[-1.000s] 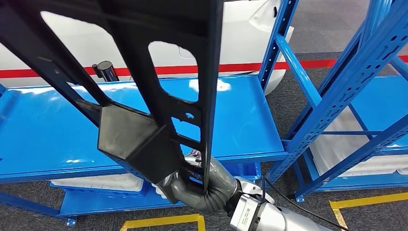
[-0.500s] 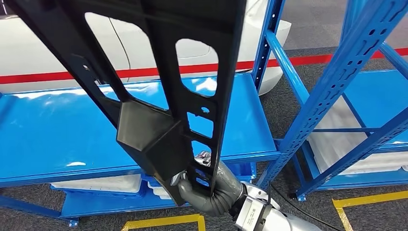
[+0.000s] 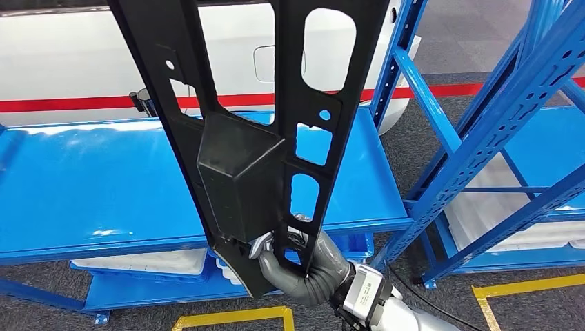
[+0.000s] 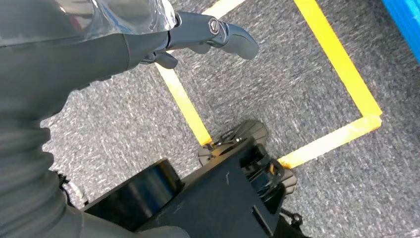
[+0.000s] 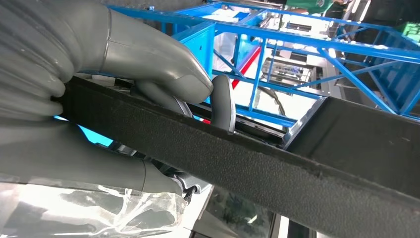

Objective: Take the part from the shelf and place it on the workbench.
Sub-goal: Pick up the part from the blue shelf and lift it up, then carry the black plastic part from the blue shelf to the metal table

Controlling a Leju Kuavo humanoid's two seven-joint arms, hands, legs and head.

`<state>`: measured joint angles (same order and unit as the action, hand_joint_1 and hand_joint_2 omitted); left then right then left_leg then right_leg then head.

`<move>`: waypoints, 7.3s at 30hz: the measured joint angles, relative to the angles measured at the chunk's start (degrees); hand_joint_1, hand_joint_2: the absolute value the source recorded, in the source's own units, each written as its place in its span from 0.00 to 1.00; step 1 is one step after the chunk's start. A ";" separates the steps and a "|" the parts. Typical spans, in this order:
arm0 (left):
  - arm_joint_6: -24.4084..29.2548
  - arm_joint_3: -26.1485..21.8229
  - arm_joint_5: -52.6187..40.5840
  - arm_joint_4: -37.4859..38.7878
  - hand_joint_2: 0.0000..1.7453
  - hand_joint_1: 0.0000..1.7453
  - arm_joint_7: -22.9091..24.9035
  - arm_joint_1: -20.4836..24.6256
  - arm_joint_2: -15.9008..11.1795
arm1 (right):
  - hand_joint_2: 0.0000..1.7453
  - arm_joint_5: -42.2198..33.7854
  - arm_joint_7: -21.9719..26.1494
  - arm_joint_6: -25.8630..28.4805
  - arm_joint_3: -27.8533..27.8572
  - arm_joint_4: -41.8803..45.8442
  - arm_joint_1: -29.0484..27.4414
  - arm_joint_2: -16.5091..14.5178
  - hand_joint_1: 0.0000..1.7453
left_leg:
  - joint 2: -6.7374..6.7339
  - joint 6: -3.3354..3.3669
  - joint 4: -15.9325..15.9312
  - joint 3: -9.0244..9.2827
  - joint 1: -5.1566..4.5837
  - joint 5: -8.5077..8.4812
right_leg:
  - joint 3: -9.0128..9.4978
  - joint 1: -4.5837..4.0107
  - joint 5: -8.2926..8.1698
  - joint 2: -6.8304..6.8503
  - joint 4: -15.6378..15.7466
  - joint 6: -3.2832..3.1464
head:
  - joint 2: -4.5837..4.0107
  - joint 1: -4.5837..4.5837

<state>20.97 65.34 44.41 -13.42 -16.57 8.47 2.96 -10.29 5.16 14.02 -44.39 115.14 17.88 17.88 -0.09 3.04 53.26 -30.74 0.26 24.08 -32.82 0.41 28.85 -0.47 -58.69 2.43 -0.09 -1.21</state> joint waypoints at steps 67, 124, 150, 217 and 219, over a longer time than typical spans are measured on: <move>0.19 -1.11 1.51 0.00 1.00 0.00 5.47 -0.34 0.09 | 1.00 -0.71 1.46 0.21 0.53 0.40 -0.24 0.20 1.00 | -0.10 1.19 0.31 -0.14 -0.56 -0.12 | -3.53 0.52 2.30 0.08 -10.34 1.14 | 0.00 -0.50; 0.25 -1.44 2.45 0.00 1.00 0.00 5.67 -0.71 0.28 | 1.00 -0.53 1.11 1.99 2.45 2.53 -0.89 0.78 1.00 | -0.10 1.23 -1.80 3.14 -0.34 0.73 | -2.74 -0.10 -0.50 0.32 -0.81 0.50 | 0.00 -0.76; 0.28 -1.46 2.82 0.07 1.00 0.00 5.61 -0.45 0.20 | 1.00 -0.56 1.21 2.00 3.05 3.22 -1.30 1.02 1.00 | 0.20 -1.23 -1.05 7.35 -0.27 4.37 | -1.83 -0.39 -8.65 0.60 5.98 -0.99 | 0.01 -0.72; -0.04 -1.47 1.90 0.23 1.00 0.00 7.57 -1.20 0.49 | 1.00 -0.94 -0.43 3.26 4.58 6.43 -3.31 2.73 1.00 | 2.08 0.07 -1.21 3.26 0.30 1.07 | 1.20 -0.46 -3.46 -3.21 4.01 -0.28 | 0.02 -0.99; -0.09 -1.47 1.87 0.24 1.00 0.00 7.57 -1.28 0.48 | 1.00 -1.01 -0.45 3.22 4.68 6.54 -3.39 2.85 1.00 | 0.82 0.48 -1.32 3.05 0.38 0.82 | -1.93 -0.34 0.35 -1.16 -2.77 0.29 | 0.02 -1.18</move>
<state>20.88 63.87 46.29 -13.18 -9.01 7.19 3.43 -11.30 4.70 17.25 -39.71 121.67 14.49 20.73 0.73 3.52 51.94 -27.69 0.64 24.91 -34.75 0.07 29.20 -1.63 -61.46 2.72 -0.07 -2.38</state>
